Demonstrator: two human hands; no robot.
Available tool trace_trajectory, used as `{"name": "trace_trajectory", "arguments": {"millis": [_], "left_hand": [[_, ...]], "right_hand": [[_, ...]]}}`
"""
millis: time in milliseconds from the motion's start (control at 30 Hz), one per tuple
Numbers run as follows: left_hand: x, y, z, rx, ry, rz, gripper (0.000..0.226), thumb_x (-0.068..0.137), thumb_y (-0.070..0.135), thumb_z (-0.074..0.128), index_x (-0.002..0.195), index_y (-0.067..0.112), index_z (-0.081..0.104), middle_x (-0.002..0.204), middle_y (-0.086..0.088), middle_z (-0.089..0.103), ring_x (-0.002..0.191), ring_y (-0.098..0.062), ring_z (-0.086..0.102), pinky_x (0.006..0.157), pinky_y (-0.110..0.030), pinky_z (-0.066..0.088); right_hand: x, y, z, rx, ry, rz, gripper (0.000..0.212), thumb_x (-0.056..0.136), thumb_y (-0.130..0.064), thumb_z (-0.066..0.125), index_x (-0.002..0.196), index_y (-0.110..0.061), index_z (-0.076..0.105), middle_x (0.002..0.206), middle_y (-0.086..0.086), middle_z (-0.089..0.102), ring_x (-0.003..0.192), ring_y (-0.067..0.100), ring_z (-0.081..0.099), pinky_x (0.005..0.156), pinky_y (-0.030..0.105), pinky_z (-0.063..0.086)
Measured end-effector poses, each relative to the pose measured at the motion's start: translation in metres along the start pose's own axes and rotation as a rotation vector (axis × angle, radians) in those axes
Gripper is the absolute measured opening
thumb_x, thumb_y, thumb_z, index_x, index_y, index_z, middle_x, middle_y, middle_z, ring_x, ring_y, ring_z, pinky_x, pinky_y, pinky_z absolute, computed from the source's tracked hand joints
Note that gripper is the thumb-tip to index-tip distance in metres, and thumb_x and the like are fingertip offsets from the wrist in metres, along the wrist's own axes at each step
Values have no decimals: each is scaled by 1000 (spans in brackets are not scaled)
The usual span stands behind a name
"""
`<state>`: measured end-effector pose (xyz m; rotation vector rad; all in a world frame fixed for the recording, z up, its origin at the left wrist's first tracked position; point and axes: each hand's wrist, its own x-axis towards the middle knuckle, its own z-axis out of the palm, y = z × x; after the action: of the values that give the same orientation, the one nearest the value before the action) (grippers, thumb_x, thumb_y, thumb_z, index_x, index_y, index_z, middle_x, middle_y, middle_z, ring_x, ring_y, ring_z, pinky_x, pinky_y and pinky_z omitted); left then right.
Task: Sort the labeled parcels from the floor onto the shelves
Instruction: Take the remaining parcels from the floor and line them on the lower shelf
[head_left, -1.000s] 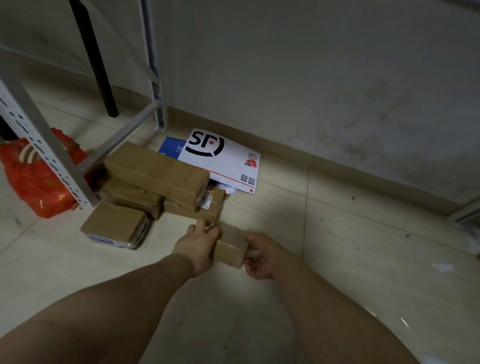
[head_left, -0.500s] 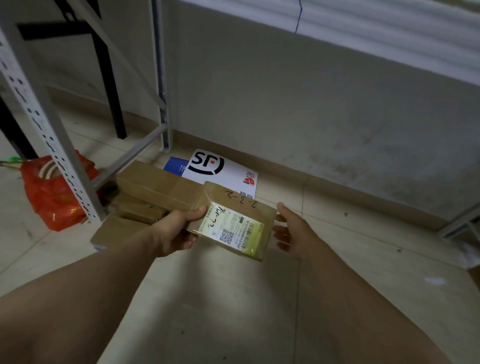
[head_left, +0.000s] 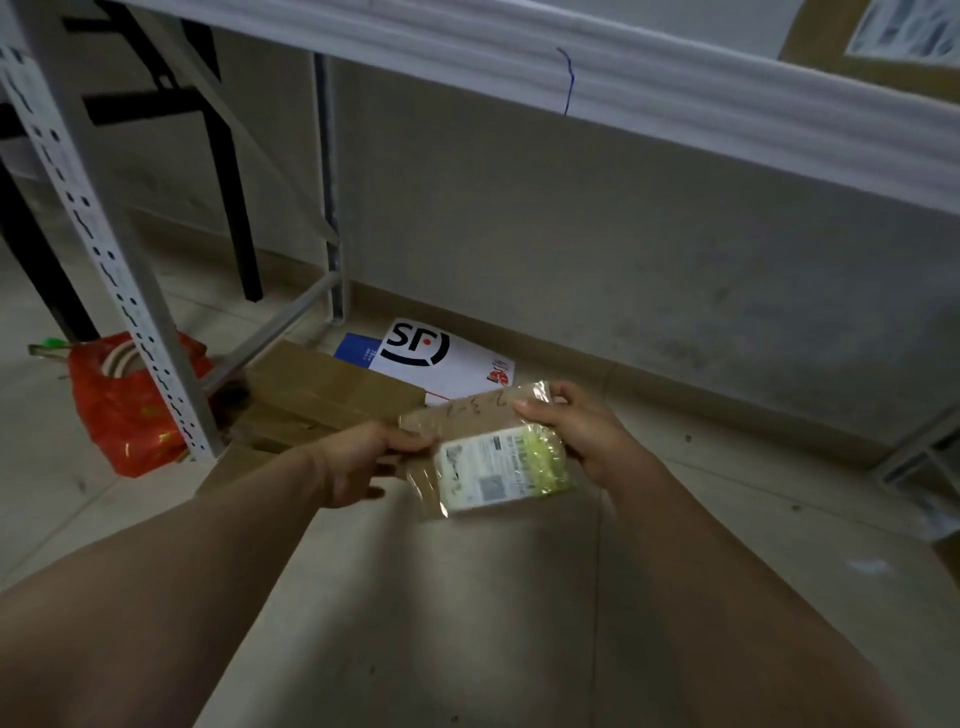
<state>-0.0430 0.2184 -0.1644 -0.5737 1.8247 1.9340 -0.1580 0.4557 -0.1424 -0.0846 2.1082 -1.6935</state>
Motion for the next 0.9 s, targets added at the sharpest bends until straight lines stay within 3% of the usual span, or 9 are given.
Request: {"name": "trace_trajectory", "arguments": {"millis": [100, 233, 367, 467, 567, 667, 767, 833, 900], "left_hand": [[0, 12, 1, 114, -14, 175, 56, 76, 16, 79, 128, 20, 57, 119, -4, 69, 109, -24, 62, 90, -35, 45], [4, 22, 8, 290, -134, 186, 105, 58, 18, 89, 149, 27, 37, 136, 2, 56, 120, -21, 56, 109, -43, 41], [-4, 33, 31, 279, -221, 164, 60, 78, 5, 79, 132, 18, 56, 122, -10, 69, 103, -18, 70, 79, -25, 58], [-8, 34, 24, 121, -226, 146, 47, 82, 4, 74, 126, 7, 59, 123, -19, 68, 108, -32, 69, 93, -42, 56], [-15, 33, 4, -121, -194, 165, 56, 76, 11, 75, 130, 5, 58, 127, -20, 65, 116, -37, 64, 98, -48, 51], [-20, 33, -13, -539, -99, 224, 58, 76, 4, 67, 134, 3, 57, 130, -20, 64, 119, -37, 62, 96, -50, 53], [-30, 36, -24, -888, -121, 340, 46, 83, -2, 51, 127, 6, 60, 125, -20, 67, 116, -39, 63, 93, -59, 50], [-35, 37, -27, -978, -148, 394, 51, 82, -3, 50, 131, 7, 56, 125, -20, 67, 115, -40, 64, 98, -61, 47], [-40, 38, -27, -958, -147, 399, 58, 81, -5, 52, 138, 7, 53, 130, -20, 64, 120, -39, 61, 107, -58, 42]], "right_hand": [[-6, -14, -1, -271, -83, -20, 53, 72, -23, 89, 120, -26, 66, 115, 5, 71, 86, 22, 76, 75, 37, 61], [-16, -32, 11, -549, -196, -75, 67, 64, -36, 93, 124, -35, 63, 114, -4, 67, 95, 18, 71, 91, 40, 58], [-26, -48, 26, -565, -271, -166, 59, 72, -38, 89, 124, -31, 61, 105, -2, 70, 90, 16, 73, 83, 34, 58], [-33, -59, 26, -383, -117, -258, 44, 84, -44, 77, 121, -26, 63, 107, -4, 72, 93, 11, 71, 77, 29, 53], [-36, -62, 12, -299, 36, -305, 37, 89, -54, 67, 115, -27, 65, 111, -10, 69, 101, 8, 65, 89, 32, 51], [-41, -54, 2, -309, -53, -177, 39, 87, -58, 66, 118, -34, 61, 113, -13, 69, 107, 14, 66, 93, 40, 51], [-47, -43, 3, -283, -207, -6, 73, 69, -66, 79, 131, -36, 52, 123, -5, 66, 109, 18, 67, 81, 36, 56], [-49, -40, 8, -248, -285, 10, 88, 62, -60, 84, 137, -35, 45, 123, -3, 68, 110, 18, 67, 76, 34, 56], [-50, -45, 16, -215, -336, -39, 78, 70, -45, 84, 136, -32, 45, 118, 0, 72, 107, 20, 70, 75, 32, 56]]}}
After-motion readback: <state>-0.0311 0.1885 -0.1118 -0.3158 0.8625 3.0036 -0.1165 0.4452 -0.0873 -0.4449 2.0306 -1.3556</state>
